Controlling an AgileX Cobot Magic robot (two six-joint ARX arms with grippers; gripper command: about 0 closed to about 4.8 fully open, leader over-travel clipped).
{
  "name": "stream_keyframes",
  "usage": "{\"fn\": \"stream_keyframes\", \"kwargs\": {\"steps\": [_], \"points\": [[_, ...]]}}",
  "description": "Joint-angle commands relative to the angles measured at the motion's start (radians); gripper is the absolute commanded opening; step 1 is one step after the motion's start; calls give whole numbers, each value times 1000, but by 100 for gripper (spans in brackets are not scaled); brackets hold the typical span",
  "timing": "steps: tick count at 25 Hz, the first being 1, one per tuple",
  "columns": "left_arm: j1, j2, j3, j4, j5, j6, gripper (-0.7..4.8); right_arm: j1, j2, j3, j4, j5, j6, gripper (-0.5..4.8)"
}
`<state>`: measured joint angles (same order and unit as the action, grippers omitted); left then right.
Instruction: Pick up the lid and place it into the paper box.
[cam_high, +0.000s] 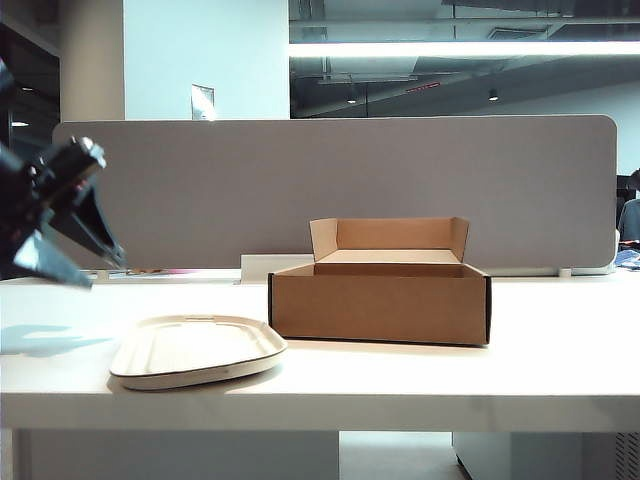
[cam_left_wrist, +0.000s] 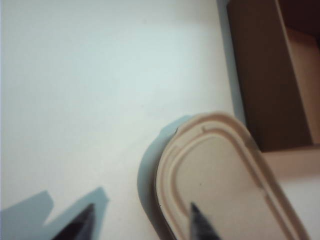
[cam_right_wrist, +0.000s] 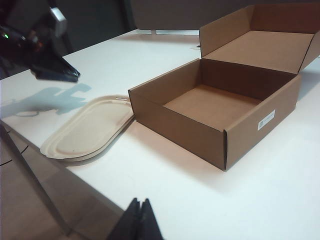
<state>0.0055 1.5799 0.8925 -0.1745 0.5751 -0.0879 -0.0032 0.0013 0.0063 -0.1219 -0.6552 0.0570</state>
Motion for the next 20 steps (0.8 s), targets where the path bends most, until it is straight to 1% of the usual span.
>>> {"fn": "stream_keyframes", "kwargs": {"steps": [1,3,10,11,12,13,14,16,17,20], "points": [[-15,62,5,16,13,-6,289,1,-2,-6,10,2,2,-1],[-34,93,5,21,13,-6,326,1,-2,-6,10,2,2,-1],[-126,169,5,107,10,-6,327,1,-2,-6,10,2,2,-1],[-132,177,5,113,9,-6,318,1,-2,-6,10,1,2,-1],[-138,183,5,114,7,-6,299,1,-2,-6,10,1,2,-1],[-142,193,5,116,6,-6,245,1,-2,-6,10,1,2,-1],[-142,199,5,117,6,-6,179,1,-2,-6,10,2,2,-1],[-142,200,5,121,5,-3,101,1,-2,-6,10,2,2,-1],[-142,199,5,125,7,3,88,1,-2,-6,10,2,2,-1],[-142,199,5,128,9,5,-3,1,-2,-6,10,2,2,-1]]}}
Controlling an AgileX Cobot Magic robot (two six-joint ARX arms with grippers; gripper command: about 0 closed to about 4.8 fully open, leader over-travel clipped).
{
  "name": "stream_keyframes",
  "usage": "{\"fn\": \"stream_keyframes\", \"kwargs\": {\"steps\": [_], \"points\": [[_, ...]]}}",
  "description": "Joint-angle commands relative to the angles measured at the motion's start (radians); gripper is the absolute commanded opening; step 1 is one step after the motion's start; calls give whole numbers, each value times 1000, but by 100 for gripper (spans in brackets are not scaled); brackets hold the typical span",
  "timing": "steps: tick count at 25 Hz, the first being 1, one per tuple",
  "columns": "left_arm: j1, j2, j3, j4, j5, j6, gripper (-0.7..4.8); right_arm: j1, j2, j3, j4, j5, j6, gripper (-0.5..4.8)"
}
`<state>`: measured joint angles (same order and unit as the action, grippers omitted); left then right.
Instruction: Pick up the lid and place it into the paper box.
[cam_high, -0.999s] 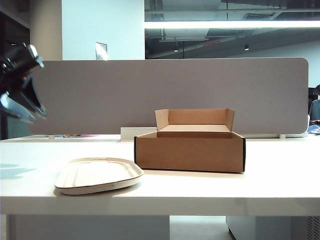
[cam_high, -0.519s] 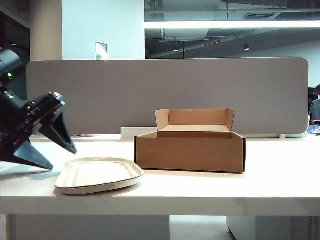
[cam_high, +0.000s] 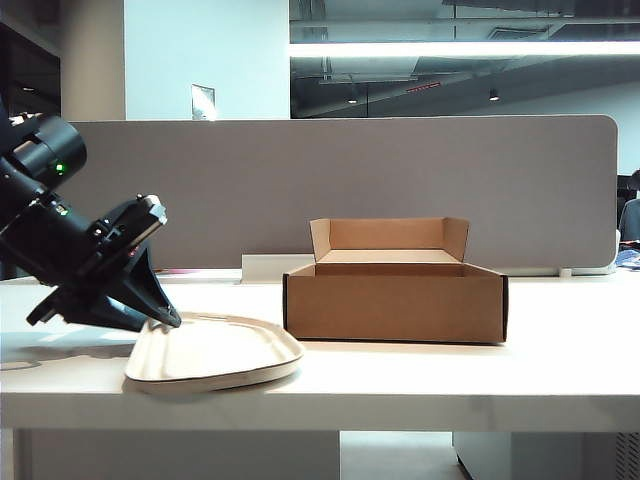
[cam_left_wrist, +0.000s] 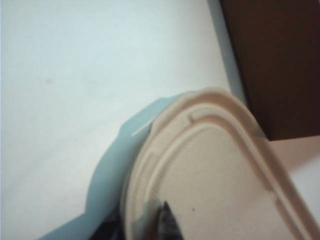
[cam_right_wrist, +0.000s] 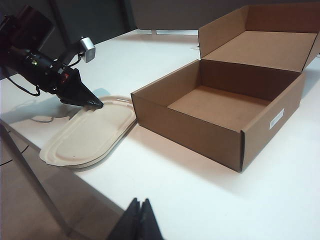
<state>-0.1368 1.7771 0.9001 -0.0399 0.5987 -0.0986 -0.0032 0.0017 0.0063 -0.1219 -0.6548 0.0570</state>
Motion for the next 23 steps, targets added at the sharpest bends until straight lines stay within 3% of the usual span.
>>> {"fn": "stream_keyframes", "kwargs": {"steps": [1,7,10,12,17,19,20,23], "points": [[0,2,-3,-6,-15,16,-6,1,-2,-6,9,2,2,-1],[2,-77,-3,0,-30,16,-6,1,-2,-6,8,2,2,-1],[2,-186,-3,13,-132,15,-6,1,-2,-6,8,2,2,-1],[2,-230,-3,39,-130,7,-6,1,-2,-6,8,2,2,-1],[-2,-330,-3,309,-76,-235,-6,1,-2,-6,7,1,2,-1],[-27,-331,-3,412,-91,-285,-6,1,-2,-6,7,1,2,-1],[-58,-329,-3,492,-147,-306,-6,1,-2,-6,7,1,2,-1],[-142,-325,-3,560,-301,-297,-6,1,-2,-6,7,1,2,-1]]}}
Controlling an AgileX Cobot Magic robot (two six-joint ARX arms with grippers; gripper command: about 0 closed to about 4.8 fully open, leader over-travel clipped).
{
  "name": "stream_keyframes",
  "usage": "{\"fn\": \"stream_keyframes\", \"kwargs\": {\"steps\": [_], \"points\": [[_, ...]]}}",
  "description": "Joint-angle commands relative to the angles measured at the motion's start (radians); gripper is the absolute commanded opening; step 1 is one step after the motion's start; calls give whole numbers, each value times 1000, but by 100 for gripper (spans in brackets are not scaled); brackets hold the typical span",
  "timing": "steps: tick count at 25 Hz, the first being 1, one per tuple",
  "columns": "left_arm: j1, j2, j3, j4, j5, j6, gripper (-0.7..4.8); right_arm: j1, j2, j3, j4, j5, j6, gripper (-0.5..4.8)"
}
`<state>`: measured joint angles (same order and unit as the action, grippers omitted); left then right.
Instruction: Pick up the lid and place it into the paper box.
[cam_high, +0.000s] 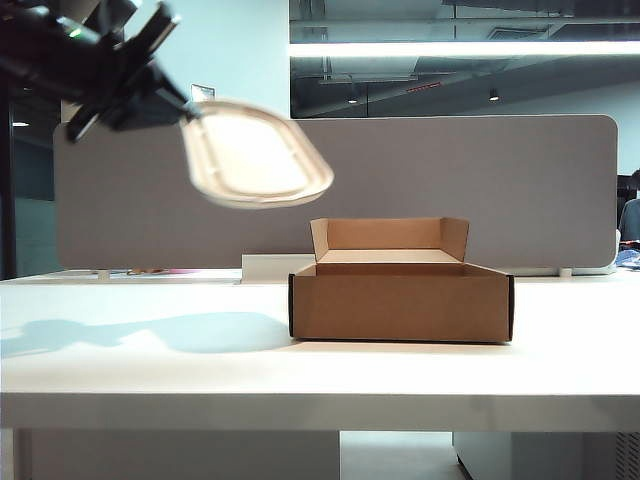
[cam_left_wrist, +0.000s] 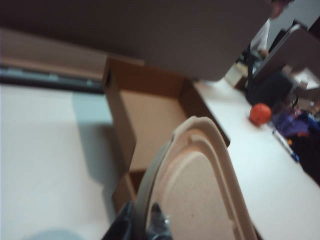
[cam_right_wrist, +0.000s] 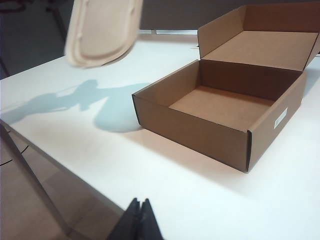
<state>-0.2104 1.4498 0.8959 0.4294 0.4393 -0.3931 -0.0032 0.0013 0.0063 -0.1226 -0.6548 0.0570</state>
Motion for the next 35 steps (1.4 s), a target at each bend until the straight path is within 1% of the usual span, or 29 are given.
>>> {"fn": "stream_keyframes", "kwargs": {"steps": [1,2,3,6,7,8,10,11,13,15,19,22,25,26,27,28,30,31,32,33,34,35], "points": [[-103,8,2,114,-206,0,-6,1,-2,-6,8,1,2,-1],[-159,26,2,156,-295,0,-6,1,-2,-6,8,1,2,-1],[-196,43,2,181,-349,0,-6,1,-2,-6,8,2,2,-1],[-283,107,2,270,-471,0,-6,1,-2,-6,8,1,2,-1],[-323,144,2,316,-529,0,-6,1,-2,-6,8,1,2,-1],[-343,166,3,339,-562,-1,-6,1,-2,-6,7,1,2,-1],[-400,237,32,354,-672,-5,-6,1,-2,-6,7,1,2,-1],[-423,274,57,354,-712,-8,-6,1,-2,-6,8,0,2,-1],[-456,335,109,351,-761,-7,-6,1,-2,-6,8,1,2,-1],[-476,386,165,327,-780,-4,-6,1,-2,-6,8,-3,3,-1],[-495,462,249,271,-779,-8,-6,2,-2,-6,7,-3,3,-1],[-501,483,251,251,-784,-7,-6,1,-2,-6,8,-3,3,-1],[-504,498,251,184,-775,-7,-4,2,-2,-6,8,-2,3,-1],[-504,502,251,166,-775,-7,5,2,-2,-6,8,-2,2,-1],[-504,504,251,142,-774,-7,55,1,-2,-6,8,-2,3,-1],[-504,504,251,125,-771,-7,94,2,-2,-6,8,-2,3,-1],[-504,504,251,136,-750,-6,128,1,-2,-6,8,-2,2,-1],[-504,503,251,157,-726,1,196,1,-2,-6,8,-2,2,-1],[-504,502,251,166,-723,1,241,1,-2,-6,8,-2,3,-1],[-504,500,254,178,-723,14,305,1,-2,-6,8,-2,2,-1],[-504,496,256,178,-723,50,340,1,-2,-6,8,-2,2,-1],[-504,484,256,180,-725,126,374,1,-2,-6,8,0,2,-1]]}}
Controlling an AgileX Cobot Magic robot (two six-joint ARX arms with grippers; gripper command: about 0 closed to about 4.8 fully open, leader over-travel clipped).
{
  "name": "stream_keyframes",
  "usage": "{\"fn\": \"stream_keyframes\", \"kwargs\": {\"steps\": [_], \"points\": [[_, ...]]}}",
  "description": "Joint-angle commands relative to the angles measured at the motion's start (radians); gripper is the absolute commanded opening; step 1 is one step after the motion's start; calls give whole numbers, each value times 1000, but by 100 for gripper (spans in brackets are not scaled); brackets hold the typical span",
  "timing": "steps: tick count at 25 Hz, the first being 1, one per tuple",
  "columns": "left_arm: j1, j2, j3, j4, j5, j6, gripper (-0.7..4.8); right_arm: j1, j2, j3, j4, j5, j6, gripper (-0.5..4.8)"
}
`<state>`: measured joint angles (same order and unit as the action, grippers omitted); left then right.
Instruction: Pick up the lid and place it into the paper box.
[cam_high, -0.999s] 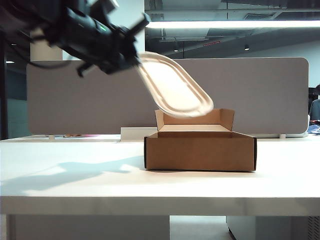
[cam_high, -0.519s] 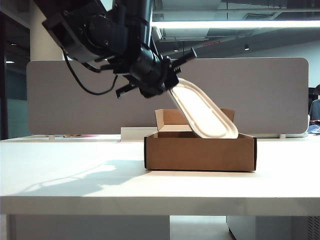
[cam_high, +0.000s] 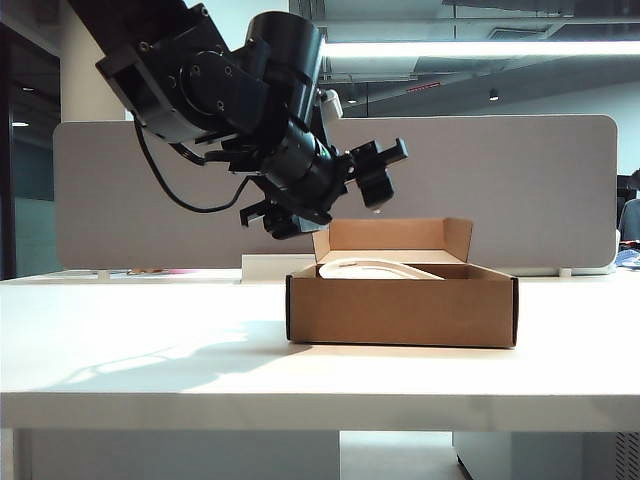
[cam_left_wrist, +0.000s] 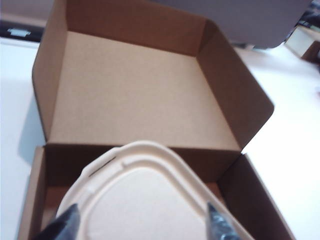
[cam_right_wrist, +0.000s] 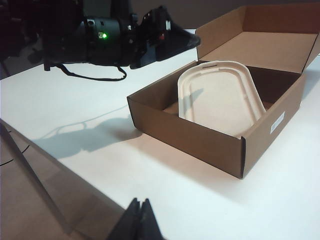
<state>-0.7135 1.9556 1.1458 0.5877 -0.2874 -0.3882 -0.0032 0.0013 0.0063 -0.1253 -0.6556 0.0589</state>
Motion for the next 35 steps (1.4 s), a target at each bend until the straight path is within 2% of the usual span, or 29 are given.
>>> {"fn": "stream_keyframes", "kwargs": {"steps": [1,3,5,7,8,12,14,18,20,27,35], "points": [[3,-37,6,21,-8,184,374,1,-2,-6,10,6,0,-1],[8,-84,6,18,-37,284,372,0,-2,-6,11,30,-9,-1],[23,-160,6,-11,-90,284,369,0,-2,-6,14,116,-11,-1],[35,-220,6,-56,-94,284,333,0,-2,-6,17,212,-18,-1],[41,-249,6,-84,-93,284,299,0,-2,-6,17,260,-32,-1],[69,-380,6,-255,-94,300,88,0,-2,-6,18,457,-120,-1],[81,-435,5,-343,-101,310,47,0,-2,-6,18,541,-152,-1],[114,-517,4,-473,-105,311,38,0,-2,-6,19,598,-172,-1],[139,-573,-16,-515,-119,311,-5,0,-2,-6,26,613,-172,-1],[165,-789,-225,-513,-116,378,-5,0,-2,-6,17,609,-171,-1],[164,-1026,-469,-513,-117,377,-5,0,-2,-6,17,609,-172,-1]]}}
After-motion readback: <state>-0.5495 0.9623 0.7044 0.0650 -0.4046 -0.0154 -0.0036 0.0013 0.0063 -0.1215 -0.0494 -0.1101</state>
